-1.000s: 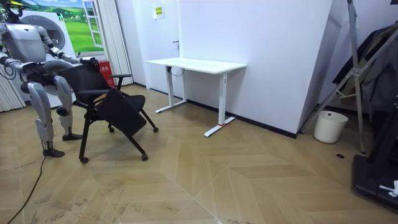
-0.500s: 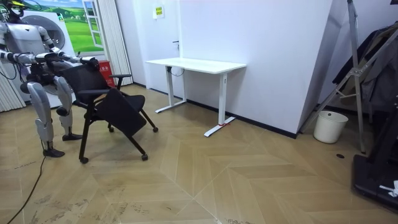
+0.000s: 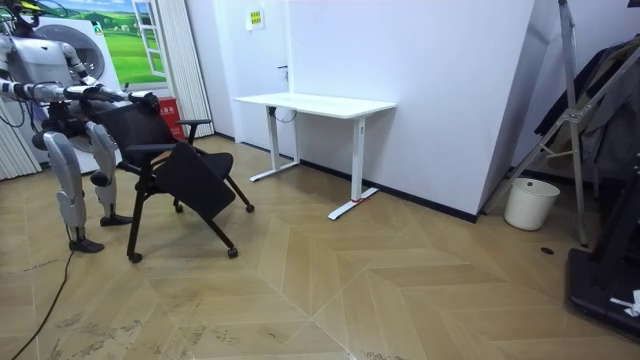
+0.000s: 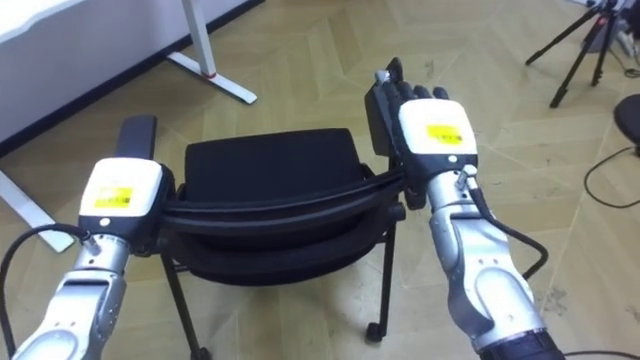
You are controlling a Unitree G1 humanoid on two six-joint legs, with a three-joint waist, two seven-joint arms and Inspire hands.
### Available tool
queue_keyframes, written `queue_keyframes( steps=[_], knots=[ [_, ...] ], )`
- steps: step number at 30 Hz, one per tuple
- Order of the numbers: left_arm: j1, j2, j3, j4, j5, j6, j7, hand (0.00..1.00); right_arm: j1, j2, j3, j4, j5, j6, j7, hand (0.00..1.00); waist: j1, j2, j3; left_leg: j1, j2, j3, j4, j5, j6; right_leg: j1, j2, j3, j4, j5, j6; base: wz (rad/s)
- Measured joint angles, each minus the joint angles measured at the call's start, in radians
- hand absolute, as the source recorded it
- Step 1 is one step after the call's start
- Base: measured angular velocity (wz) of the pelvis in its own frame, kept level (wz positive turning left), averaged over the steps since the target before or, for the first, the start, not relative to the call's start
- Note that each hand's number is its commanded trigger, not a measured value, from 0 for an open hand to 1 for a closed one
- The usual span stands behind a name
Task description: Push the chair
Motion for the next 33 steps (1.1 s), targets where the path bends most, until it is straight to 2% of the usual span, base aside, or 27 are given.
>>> queue_keyframes(
  steps=[3,7,9,14,18,24,27,29,33],
  knots=[
    [-0.002,0.001,-0.002,-0.005,0.000,-0.001,0.007,1.00,-0.004,-0.020,0.029,-0.009,-0.002,-0.002,0.010,0.00,0.003,0.000,-0.0002,-0.010,0.000,-0.003,0.001,0.001,0.001,-0.009,0.000,-0.001,0.001,0.000,0.000,0.02],
    [-0.021,0.005,-0.018,0.003,0.000,-0.011,0.009,1.00,-0.005,-0.047,0.077,-0.043,-0.009,-0.005,0.049,0.00,0.027,-0.005,-0.0011,-0.010,0.000,-0.002,0.002,0.001,0.001,-0.014,0.000,0.000,0.003,0.000,-0.001,0.00],
    [-0.028,0.005,-0.025,0.008,0.000,-0.015,0.011,1.00,-0.006,-0.048,0.095,-0.043,-0.025,-0.014,0.070,0.00,0.034,-0.009,-0.0009,-0.008,0.000,-0.002,0.002,0.001,0.001,-0.013,0.000,0.001,0.003,0.001,-0.001,0.00],
    [-0.058,0.007,-0.038,0.038,-0.002,-0.035,0.012,1.00,-0.006,-0.050,0.118,-0.048,-0.031,-0.045,0.115,0.00,0.051,-0.020,0.0053,0.001,0.000,-0.003,0.002,0.001,0.001,-0.003,0.000,0.000,0.003,0.001,-0.001,0.00],
    [-0.067,0.007,-0.038,0.056,-0.001,-0.046,0.016,1.00,-0.005,-0.050,0.129,-0.048,-0.034,-0.055,0.130,0.00,0.051,-0.019,0.0056,0.001,0.000,-0.004,0.001,0.001,0.001,0.002,0.000,-0.002,0.002,0.001,-0.001,0.00],
    [-0.082,0.005,-0.038,0.092,-0.004,-0.080,0.051,1.00,-0.003,-0.050,0.165,-0.046,-0.039,-0.079,0.138,0.00,0.059,-0.010,0.0098,0.003,0.000,-0.009,-0.002,0.001,0.001,0.007,0.000,-0.008,0.001,0.001,-0.001,0.01],
    [-0.088,0.005,-0.039,0.098,-0.004,-0.097,0.057,1.00,-0.002,-0.049,0.189,-0.046,-0.035,-0.086,0.147,0.00,0.059,-0.009,0.0090,-0.001,0.000,-0.020,-0.002,0.001,0.001,0.009,0.000,-0.019,0.000,0.001,-0.001,0.11],
    [-0.095,0.005,-0.044,0.105,-0.004,-0.109,0.069,1.00,-0.002,-0.049,0.198,-0.046,-0.033,-0.106,0.159,0.00,0.063,-0.009,0.0087,-0.005,0.000,-0.029,-0.001,0.001,0.001,0.009,-0.001,-0.027,-0.001,0.001,-0.001,0.11],
    [-0.104,0.004,-0.049,0.111,-0.005,-0.127,0.071,1.00,0.005,-0.049,0.198,-0.045,-0.027,-0.111,0.159,0.00,0.076,-0.010,0.0075,-0.007,0.000,-0.032,0.000,0.001,0.001,0.012,-0.001,-0.028,-0.007,0.001,-0.001,0.02]
  ],
)
